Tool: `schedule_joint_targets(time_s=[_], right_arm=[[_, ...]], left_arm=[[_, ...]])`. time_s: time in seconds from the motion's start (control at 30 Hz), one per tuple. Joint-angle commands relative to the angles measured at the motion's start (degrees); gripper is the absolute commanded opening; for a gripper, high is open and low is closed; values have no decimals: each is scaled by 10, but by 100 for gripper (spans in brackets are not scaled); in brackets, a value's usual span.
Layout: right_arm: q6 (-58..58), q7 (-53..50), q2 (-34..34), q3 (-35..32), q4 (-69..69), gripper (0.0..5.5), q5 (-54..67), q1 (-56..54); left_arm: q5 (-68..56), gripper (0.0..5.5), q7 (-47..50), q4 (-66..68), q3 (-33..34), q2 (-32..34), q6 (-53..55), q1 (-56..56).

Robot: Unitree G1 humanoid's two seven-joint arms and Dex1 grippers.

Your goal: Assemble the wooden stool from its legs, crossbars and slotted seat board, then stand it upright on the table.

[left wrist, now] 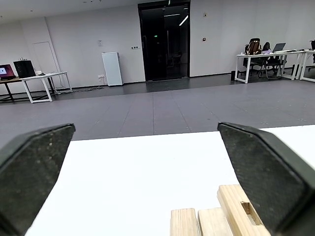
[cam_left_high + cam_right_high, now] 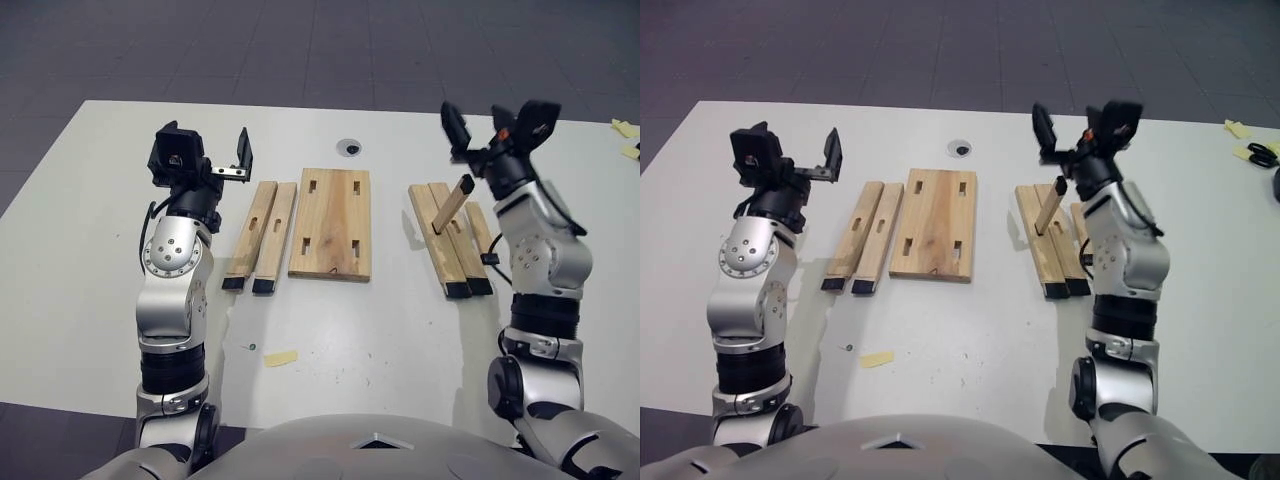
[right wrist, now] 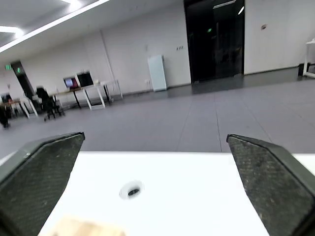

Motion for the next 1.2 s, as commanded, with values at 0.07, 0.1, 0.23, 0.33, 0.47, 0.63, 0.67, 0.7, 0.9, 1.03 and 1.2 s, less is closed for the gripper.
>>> schedule_joint_targets(time_s=[0.07,0.1,0.23,0.33,0.47,0.63,0.67,0.7,0.9,1.03,1.2], right_arm=[[26,-15,-14,-24,-20,538,29,-57],[34,-17,-10,-22,-27,538,34,-55],[56,-7,7,27,-43,538,15,24],[59,1,10,55,-27,538,-11,97],[44,14,0,44,-7,538,-19,128],[41,5,24,-53,-36,538,106,58],[47,0,23,-69,-43,538,131,44],[58,-3,16,-86,-54,538,162,32],[180,67,-84,-131,-92,538,265,136],[219,128,-145,-109,-94,538,232,255],[250,221,-194,-66,-128,538,222,342]], left_arm=[[6,540,2,4,-2,-3,-6,4],[7,540,2,3,-3,-3,-6,4],[7,540,4,2,-3,-5,-6,5],[7,540,6,0,-6,-7,-4,6],[2,540,9,-1,-1,-13,-1,7],[5,540,12,-8,-7,-22,0,11],[6,540,13,-10,-8,-25,0,14],[7,540,14,-14,-9,-27,1,18],[12,540,29,-50,-2,-33,9,57],[18,540,38,-74,-9,-41,15,89],[22,540,44,-68,-6,-48,5,111]])
